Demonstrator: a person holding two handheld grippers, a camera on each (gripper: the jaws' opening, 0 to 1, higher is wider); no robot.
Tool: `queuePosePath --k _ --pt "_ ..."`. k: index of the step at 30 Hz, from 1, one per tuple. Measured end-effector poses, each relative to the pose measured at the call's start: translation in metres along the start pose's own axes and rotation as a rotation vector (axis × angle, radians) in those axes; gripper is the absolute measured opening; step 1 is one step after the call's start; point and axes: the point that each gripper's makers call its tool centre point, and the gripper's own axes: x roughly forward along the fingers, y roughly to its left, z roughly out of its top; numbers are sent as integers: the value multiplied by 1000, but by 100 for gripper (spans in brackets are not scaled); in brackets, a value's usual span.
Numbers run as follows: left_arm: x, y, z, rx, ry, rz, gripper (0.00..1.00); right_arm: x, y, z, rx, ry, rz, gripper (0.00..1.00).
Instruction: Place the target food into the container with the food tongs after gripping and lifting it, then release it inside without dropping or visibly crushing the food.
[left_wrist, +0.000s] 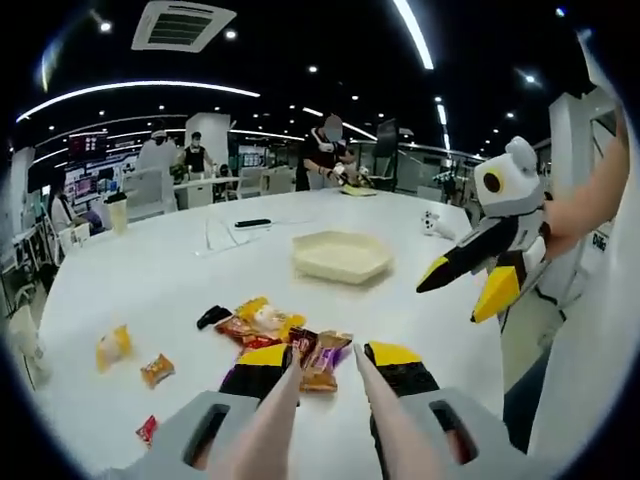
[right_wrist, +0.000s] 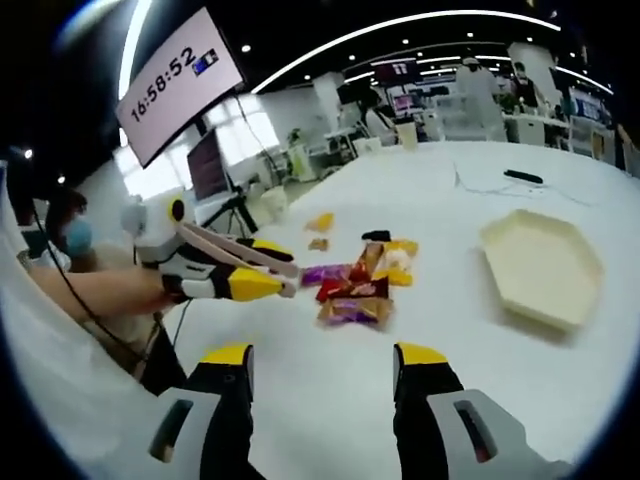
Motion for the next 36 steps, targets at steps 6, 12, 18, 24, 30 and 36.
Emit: queuePosePath --k 6,12,18,24,30,36 --pt "8 0 -2 17 12 -12 28 -5 -2 -9 -10 23 -7 56" --pt "23 -4 -5 42 29 -40 28 -13 -9 -14 22 25 -31 56" --pt "36 -7 -9 62 50 -72 28 -19 -17 -13 35 16 -56 56" --pt "47 -2 -11 83 67 -83 28 -21 -18 -17 35 26 -61 56" --pt "59 1 -22 98 102 -95 28 -24 -21 -20 57 23 -70 56" --pt "71 -1 -35 130 151 -116 28 -26 -24 -23 61 34 -69 55"
